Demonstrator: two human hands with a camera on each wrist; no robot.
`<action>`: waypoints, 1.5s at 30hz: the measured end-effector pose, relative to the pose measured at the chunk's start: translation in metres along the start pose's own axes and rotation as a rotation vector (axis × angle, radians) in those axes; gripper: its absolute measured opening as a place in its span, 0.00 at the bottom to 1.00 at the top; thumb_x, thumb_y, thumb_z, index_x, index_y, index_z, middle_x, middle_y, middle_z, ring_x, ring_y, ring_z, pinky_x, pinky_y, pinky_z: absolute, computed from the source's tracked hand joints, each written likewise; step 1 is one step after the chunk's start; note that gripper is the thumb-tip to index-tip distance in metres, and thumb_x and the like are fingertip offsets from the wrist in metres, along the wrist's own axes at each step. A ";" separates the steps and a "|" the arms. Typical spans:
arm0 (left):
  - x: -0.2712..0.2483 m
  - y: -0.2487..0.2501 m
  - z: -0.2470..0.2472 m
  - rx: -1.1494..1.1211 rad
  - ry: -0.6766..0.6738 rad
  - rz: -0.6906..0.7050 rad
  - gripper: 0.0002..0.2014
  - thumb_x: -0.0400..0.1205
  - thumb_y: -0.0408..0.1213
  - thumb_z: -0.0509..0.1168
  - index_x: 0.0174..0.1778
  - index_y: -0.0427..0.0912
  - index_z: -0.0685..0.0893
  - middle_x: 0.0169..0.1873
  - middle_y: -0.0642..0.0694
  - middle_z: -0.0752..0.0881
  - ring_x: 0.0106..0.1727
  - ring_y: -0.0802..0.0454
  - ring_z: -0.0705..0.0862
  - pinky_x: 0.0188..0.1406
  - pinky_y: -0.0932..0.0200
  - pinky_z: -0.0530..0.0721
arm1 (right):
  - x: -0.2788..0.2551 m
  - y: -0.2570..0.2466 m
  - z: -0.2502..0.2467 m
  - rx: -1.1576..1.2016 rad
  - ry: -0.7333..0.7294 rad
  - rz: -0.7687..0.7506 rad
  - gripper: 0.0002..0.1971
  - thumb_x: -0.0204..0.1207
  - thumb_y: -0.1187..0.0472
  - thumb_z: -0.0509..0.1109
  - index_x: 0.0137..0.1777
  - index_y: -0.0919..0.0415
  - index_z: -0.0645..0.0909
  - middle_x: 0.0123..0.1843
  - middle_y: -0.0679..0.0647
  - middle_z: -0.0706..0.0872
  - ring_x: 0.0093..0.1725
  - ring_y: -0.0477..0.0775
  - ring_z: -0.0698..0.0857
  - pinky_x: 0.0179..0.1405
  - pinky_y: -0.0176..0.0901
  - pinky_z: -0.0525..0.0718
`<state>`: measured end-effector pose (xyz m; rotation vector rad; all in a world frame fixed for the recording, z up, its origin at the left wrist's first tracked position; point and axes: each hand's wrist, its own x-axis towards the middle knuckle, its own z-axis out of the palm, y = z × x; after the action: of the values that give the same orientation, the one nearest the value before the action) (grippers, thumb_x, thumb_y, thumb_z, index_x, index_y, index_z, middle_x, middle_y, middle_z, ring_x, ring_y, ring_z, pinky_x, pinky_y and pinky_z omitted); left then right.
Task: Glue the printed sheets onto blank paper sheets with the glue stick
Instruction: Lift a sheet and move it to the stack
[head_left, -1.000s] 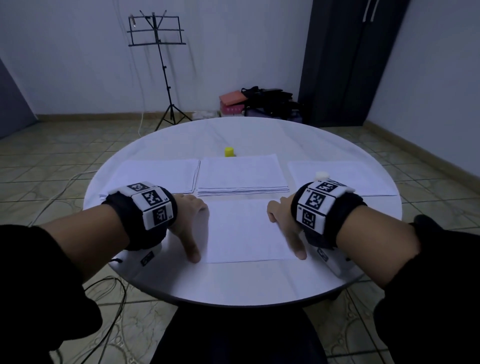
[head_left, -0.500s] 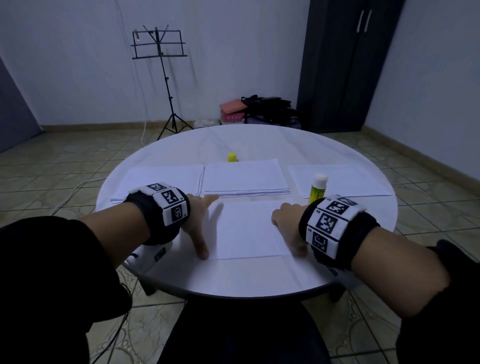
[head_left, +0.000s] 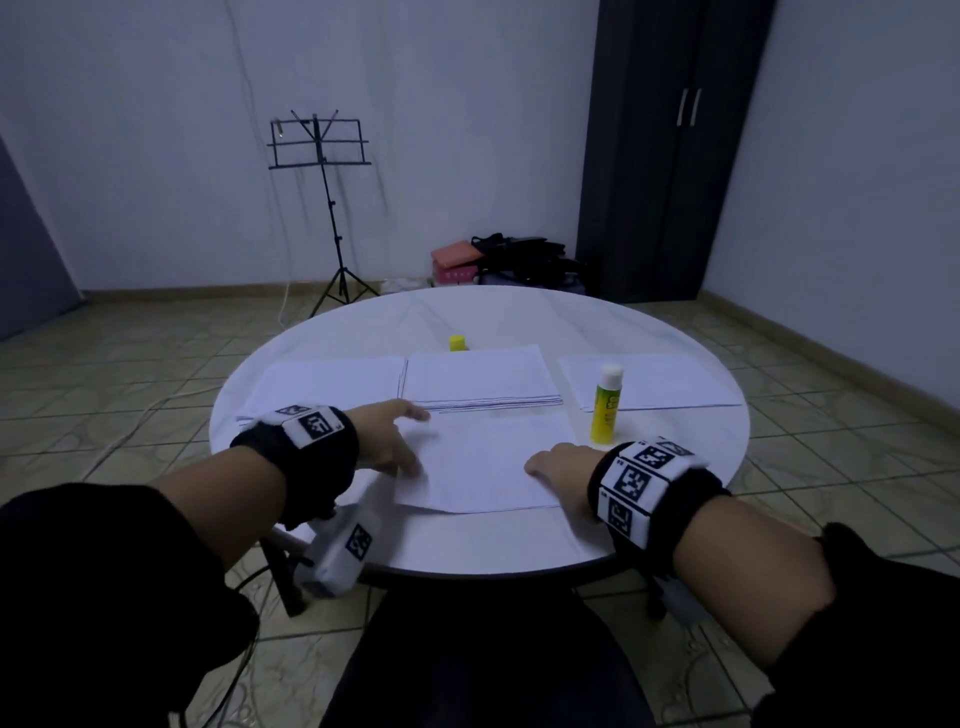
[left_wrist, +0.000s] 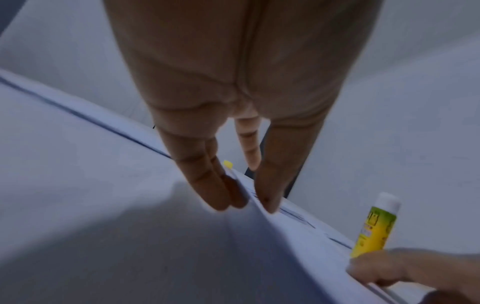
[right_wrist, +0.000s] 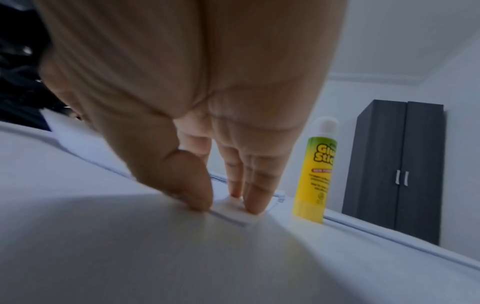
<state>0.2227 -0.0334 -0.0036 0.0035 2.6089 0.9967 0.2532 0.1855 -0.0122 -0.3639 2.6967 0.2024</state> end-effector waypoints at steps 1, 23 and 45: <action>-0.005 -0.002 0.001 -0.009 0.008 0.020 0.26 0.73 0.15 0.69 0.64 0.41 0.78 0.49 0.42 0.76 0.39 0.51 0.80 0.29 0.66 0.87 | 0.000 0.000 0.001 0.012 0.002 0.006 0.33 0.74 0.71 0.68 0.78 0.57 0.61 0.73 0.61 0.67 0.71 0.63 0.73 0.66 0.50 0.76; 0.071 -0.009 -0.073 -0.047 0.240 0.129 0.24 0.74 0.30 0.74 0.66 0.45 0.82 0.40 0.50 0.86 0.39 0.56 0.85 0.48 0.66 0.77 | 0.099 0.002 -0.074 -0.062 0.191 0.265 0.15 0.81 0.67 0.57 0.64 0.64 0.79 0.70 0.60 0.74 0.71 0.59 0.73 0.56 0.34 0.71; 0.162 0.004 -0.062 0.746 0.027 -0.024 0.35 0.71 0.59 0.71 0.75 0.61 0.71 0.77 0.46 0.63 0.77 0.42 0.64 0.75 0.47 0.68 | 0.185 0.023 -0.081 0.047 0.038 0.429 0.17 0.79 0.59 0.60 0.67 0.61 0.77 0.70 0.60 0.76 0.69 0.64 0.74 0.69 0.56 0.74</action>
<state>0.0498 -0.0502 -0.0097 0.1397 2.8307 -0.0288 0.0526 0.1500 -0.0137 0.2318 2.7801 0.2548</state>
